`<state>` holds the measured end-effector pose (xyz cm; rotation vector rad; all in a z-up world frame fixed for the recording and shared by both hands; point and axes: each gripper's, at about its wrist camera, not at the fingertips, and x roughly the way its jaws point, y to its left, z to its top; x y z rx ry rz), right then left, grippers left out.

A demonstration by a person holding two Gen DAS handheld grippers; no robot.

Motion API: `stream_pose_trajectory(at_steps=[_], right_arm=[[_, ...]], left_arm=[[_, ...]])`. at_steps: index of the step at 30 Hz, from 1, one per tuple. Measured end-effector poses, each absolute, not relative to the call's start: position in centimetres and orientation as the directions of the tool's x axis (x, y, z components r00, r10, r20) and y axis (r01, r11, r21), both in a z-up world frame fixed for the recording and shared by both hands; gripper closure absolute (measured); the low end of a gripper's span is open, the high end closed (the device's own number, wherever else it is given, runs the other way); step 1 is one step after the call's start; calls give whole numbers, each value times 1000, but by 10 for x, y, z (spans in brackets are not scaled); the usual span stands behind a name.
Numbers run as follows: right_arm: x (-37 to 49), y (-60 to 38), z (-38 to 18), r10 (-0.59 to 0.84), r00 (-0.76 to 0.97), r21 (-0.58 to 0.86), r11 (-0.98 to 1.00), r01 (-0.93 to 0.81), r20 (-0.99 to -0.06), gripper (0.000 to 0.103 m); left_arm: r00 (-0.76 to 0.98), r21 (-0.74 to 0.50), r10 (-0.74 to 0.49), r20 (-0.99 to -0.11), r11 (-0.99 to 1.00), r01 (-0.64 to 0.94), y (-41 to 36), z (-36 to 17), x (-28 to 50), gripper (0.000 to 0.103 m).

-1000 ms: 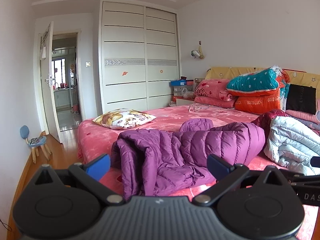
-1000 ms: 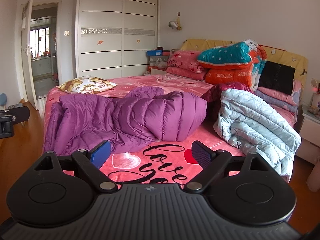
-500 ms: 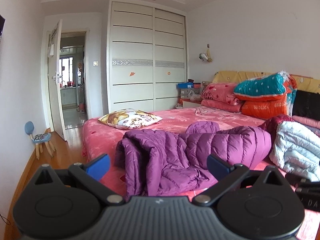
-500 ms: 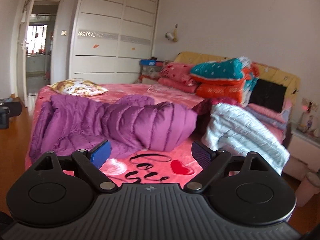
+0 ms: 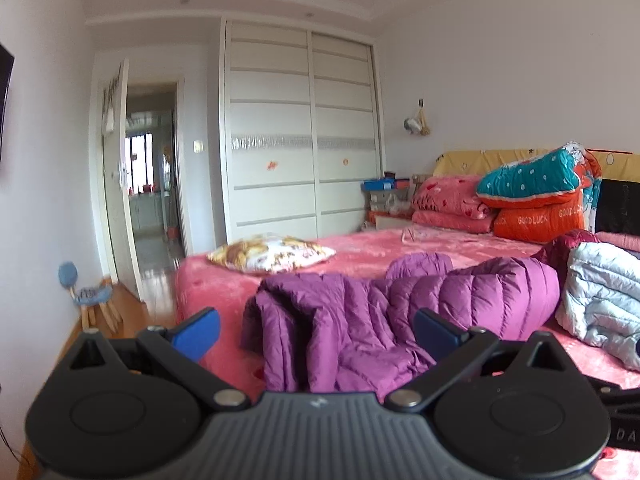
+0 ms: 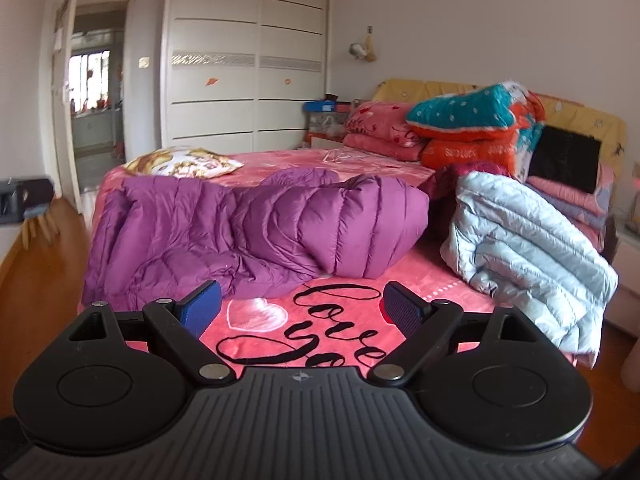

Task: Fold large clothes

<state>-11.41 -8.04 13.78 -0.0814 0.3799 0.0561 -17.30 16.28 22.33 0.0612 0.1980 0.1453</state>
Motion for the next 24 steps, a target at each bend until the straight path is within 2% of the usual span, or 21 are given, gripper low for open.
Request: stream_pose_trajectory(at_steps=[3, 9, 18, 24], right_arm=[[-113, -78, 135, 18, 926, -101, 993, -60, -376, 0], [-107, -91, 127, -20, 924, -57, 998, -2, -382, 0], [-89, -111, 85, -44, 904, -37, 999, 31, -424, 0], [-82, -124, 71, -30, 902, 0, 999, 33, -431, 0]], left_arm=[[975, 70, 118, -188, 992, -106, 161, 219, -171, 1], [973, 94, 109, -201, 991, -92, 154, 208, -165, 1], [936, 138, 95, -339, 989, -51, 140, 175, -148, 1], [912, 103, 121, -393, 991, -86, 142, 153, -136, 1]])
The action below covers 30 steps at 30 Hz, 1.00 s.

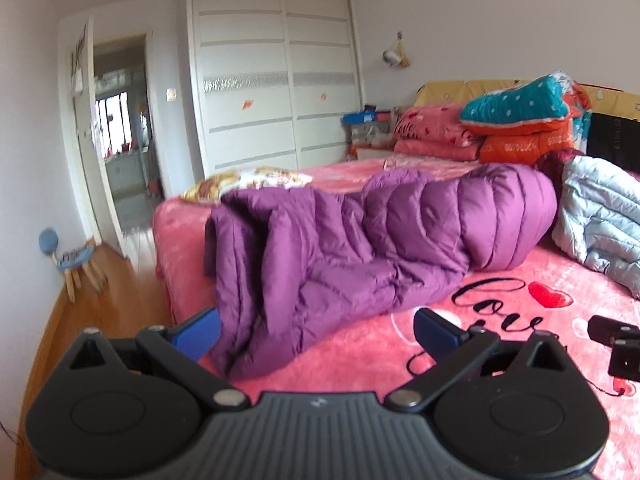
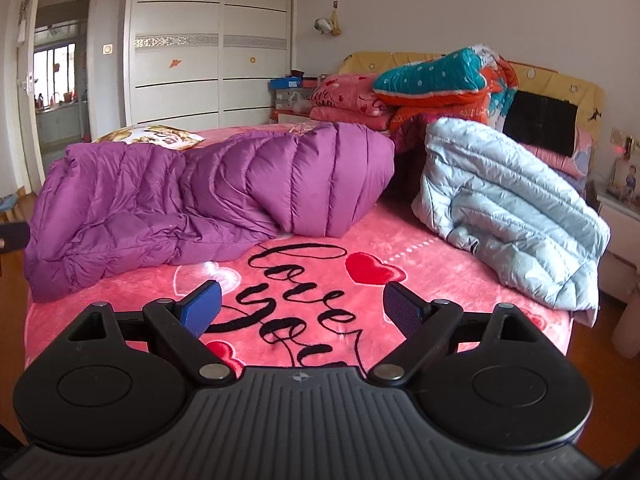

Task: Fold large clothes

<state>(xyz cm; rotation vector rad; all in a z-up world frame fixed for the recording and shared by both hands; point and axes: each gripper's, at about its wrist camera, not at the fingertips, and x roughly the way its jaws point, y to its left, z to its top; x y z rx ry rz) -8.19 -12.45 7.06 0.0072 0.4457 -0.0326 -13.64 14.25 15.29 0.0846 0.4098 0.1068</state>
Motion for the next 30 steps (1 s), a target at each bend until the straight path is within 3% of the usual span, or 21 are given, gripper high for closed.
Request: stream_pose_trajectory(at_steps=[5, 16, 24, 30], right_arm=[[-70, -138, 51, -14, 886, 34, 999, 33, -463, 0], [-34, -174, 7, 1, 855, 119, 990, 71, -518, 0], [-16, -187, -3, 10, 852, 158, 984, 86, -524, 0], [-3, -206, -11, 27, 842, 230, 966, 117, -539, 0]], left_arm=[[904, 82, 129, -407, 991, -105, 142, 138, -129, 1], [922, 109, 29, -386, 994, 14, 107, 133, -82, 15], [895, 193, -50, -443, 970, 150, 63, 124, -19, 20], [897, 384, -52, -439, 892, 239, 27, 118, 27, 21]])
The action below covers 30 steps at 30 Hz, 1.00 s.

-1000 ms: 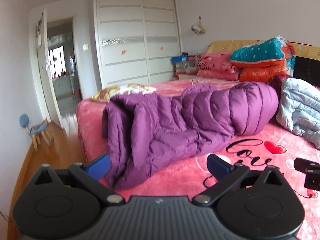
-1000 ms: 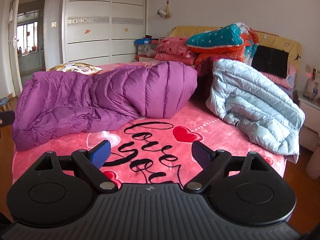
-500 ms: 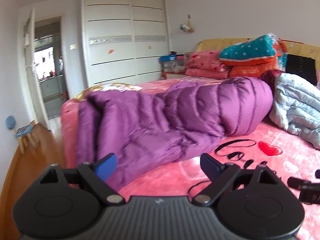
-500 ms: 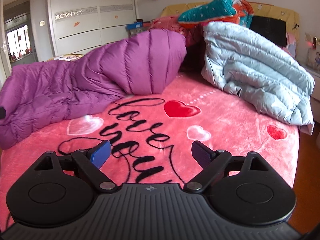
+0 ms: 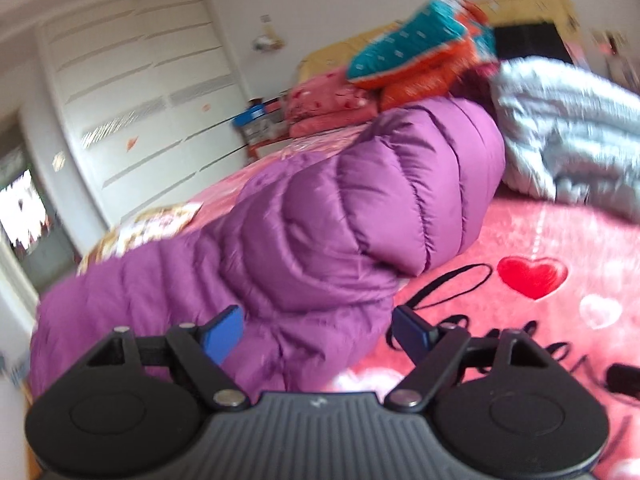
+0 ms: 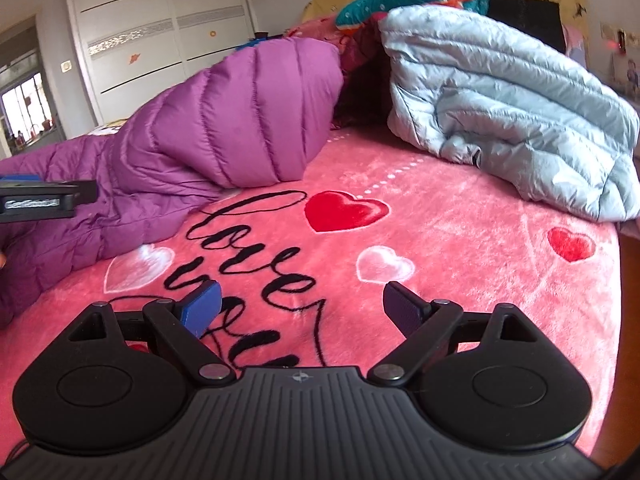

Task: Fold large clothes
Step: 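Grasp the purple jacket's puffy sleeve with the left gripper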

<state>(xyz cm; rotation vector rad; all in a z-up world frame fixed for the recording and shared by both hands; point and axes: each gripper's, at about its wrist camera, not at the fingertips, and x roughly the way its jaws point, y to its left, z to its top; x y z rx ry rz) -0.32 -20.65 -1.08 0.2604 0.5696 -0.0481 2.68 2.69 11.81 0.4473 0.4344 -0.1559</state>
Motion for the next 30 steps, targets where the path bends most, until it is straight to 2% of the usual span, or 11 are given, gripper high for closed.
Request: stream_pose_trajectory(at_steps=[6, 16, 17, 18, 19, 22, 25, 30], right_arm=[[3, -211, -14, 45, 839, 258, 959, 115, -542, 0], [12, -219, -18, 73, 836, 295, 949, 109, -544, 0], [13, -220, -19, 74, 835, 300, 947, 112, -546, 0], [13, -221, -20, 75, 835, 307, 945, 115, -545, 0], [14, -222, -20, 75, 834, 312, 943, 120, -547, 0], [15, -226, -21, 79, 833, 330, 935, 129, -548, 0], [15, -230, -22, 74, 833, 349, 926, 148, -548, 0], [12, -242, -22, 61, 837, 385, 904, 185, -544, 0]], left_arm=[[894, 488, -24, -448, 831, 268, 11, 105, 77, 22], [914, 558, 6, -406, 794, 242, -7, 85, 123, 25], [917, 561, 10, -398, 794, 235, -9, 85, 125, 27], [920, 560, 12, -393, 796, 229, -11, 86, 127, 35], [921, 558, 17, -389, 800, 221, -13, 87, 128, 51], [920, 533, 24, -391, 821, 205, -15, 92, 129, 75], [923, 490, 18, -385, 851, 188, -12, 98, 123, 87], [926, 388, -19, -377, 905, 176, -7, 127, 102, 93]])
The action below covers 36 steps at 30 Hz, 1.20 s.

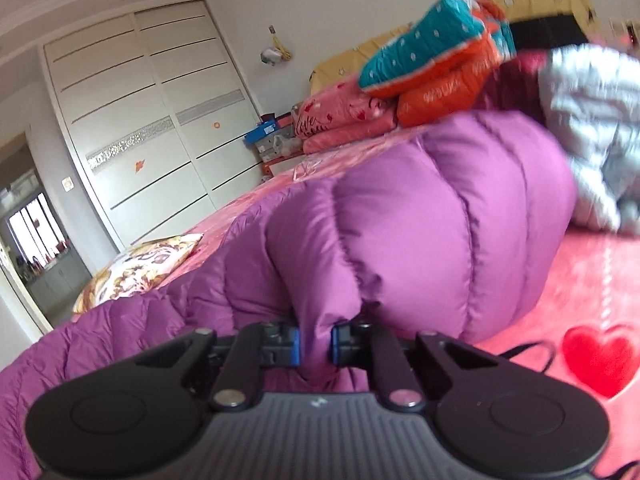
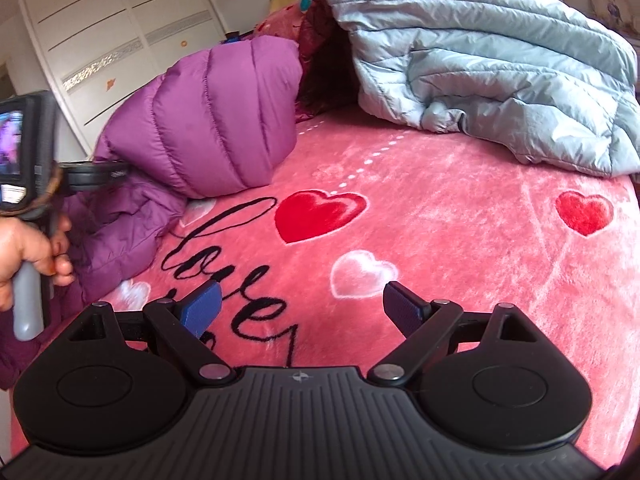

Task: Fold large clothes
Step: 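Grasp the purple jacket's puffy sleeve with the left gripper, then lift the purple jacket with the left gripper and shake it out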

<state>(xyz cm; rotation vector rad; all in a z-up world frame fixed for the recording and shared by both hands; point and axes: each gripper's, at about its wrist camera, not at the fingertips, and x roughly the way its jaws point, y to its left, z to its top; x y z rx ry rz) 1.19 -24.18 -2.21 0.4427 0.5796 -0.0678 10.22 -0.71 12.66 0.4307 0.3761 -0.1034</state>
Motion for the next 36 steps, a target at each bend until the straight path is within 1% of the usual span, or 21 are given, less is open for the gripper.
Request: stream_pose_trajectory(at_steps=[4, 12, 16, 18, 19, 21, 23, 25, 28, 29, 30, 31, 32, 33, 34, 36], right_arm=[[10, -245, -21, 55, 842, 394, 899, 192, -537, 0], [-3, -268, -16, 23, 864, 455, 857, 241, -502, 0], [-14, -285, -16, 4, 877, 503, 820, 272, -481, 0], [-22, -296, -19, 44, 889, 578, 774, 259, -456, 0], [-22, -296, -19, 44, 889, 578, 774, 259, -456, 0], [-27, -305, -24, 140, 906, 686, 701, 194, -399, 0], [-36, -308, -22, 159, 919, 722, 671, 168, -362, 0], [-46, -306, -15, 154, 932, 709, 692, 136, -329, 0], [-65, -306, 1, 171, 954, 700, 713, 52, -244, 0], [-83, -303, 16, 183, 967, 685, 729, -14, -175, 0], [-83, -303, 16, 183, 967, 685, 729, -14, -175, 0], [-92, -303, 25, 182, 973, 673, 738, -40, -141, 0], [-109, -304, 44, 162, 983, 651, 756, -68, -85, 0], [-119, -306, 53, 153, 986, 648, 758, -80, -57, 0], [-119, -306, 53, 153, 986, 648, 758, -80, -57, 0], [-142, -311, 71, 137, 991, 640, 761, -107, 4, 0]], left_arm=[[917, 289, -91, -389, 933, 215, -1, 156, 79, 97], [911, 132, -235, -338, 947, 293, 10, 218, 26, 99], [903, 100, -295, -311, 935, 340, 11, 242, -2, 100], [898, 89, -327, -296, 926, 366, 12, 254, -18, 100], [895, 86, -339, -290, 922, 377, 11, 258, -24, 100], [889, 80, -366, -276, 913, 400, 11, 268, -37, 100], [880, 69, -398, -260, 901, 428, 10, 280, -51, 100], [873, 66, -425, -239, 890, 452, 8, 291, -63, 100], [859, 54, -468, -209, 871, 488, 7, 304, -78, 100], [853, 55, -483, -197, 864, 501, 6, 308, -84, 100], [847, 55, -498, -184, 856, 515, 4, 312, -90, 100], [840, 54, -514, -173, 847, 529, 2, 315, -96, 100], [829, 49, -536, -158, 835, 548, 0, 320, -102, 100], [821, 46, -552, -144, 825, 563, -2, 324, -107, 100], [810, 42, -573, -126, 813, 581, -4, 329, -113, 100], [783, 24, -614, -96, 785, 619, -7, 337, -123, 100]])
